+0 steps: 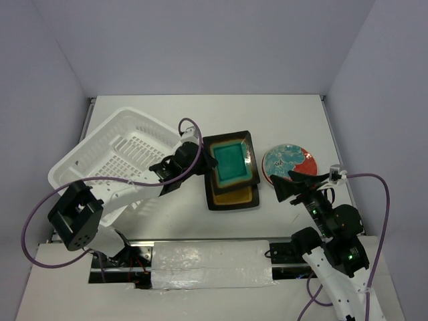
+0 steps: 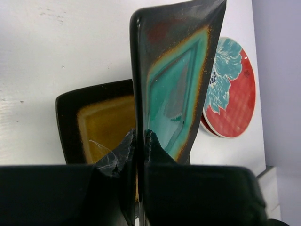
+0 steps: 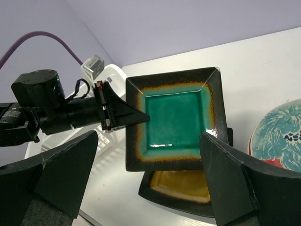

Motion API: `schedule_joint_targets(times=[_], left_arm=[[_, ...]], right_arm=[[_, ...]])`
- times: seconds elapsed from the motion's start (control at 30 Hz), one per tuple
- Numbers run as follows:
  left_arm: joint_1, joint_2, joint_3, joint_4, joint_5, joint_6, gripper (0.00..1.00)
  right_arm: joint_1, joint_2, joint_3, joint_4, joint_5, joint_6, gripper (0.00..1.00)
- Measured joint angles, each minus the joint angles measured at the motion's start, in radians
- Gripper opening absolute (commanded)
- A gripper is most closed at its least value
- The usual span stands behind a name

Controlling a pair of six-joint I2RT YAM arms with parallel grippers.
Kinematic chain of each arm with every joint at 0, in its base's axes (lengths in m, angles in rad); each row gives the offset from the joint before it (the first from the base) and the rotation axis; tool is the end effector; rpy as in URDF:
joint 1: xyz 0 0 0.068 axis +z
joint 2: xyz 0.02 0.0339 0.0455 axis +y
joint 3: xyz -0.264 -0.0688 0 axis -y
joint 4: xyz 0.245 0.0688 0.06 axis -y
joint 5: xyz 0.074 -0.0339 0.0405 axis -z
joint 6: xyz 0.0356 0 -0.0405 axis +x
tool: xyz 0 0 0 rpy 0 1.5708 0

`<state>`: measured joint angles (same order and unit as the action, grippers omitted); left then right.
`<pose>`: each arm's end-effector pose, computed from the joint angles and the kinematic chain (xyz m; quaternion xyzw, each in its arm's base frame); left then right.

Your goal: Unload the plates from the dish rack

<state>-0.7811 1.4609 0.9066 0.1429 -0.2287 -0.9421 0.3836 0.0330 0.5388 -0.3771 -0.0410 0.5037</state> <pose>0.2404 -0.2270 0.2545 -0.1291 0.8234 -0.3508 0.4268 0.0459 0.0201 0.3075 0.0242 0.6598 0.3346 0.6724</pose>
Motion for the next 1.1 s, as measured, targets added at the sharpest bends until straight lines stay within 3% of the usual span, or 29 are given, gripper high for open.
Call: schedule_joint_targets(times=[1.1], left_arm=[[0.056, 0.032, -0.142, 0.103, 0.194, -0.109, 0.0]], right_arm=[[0.0, 0.0, 0.0, -0.001, -0.009, -0.004, 0.94]])
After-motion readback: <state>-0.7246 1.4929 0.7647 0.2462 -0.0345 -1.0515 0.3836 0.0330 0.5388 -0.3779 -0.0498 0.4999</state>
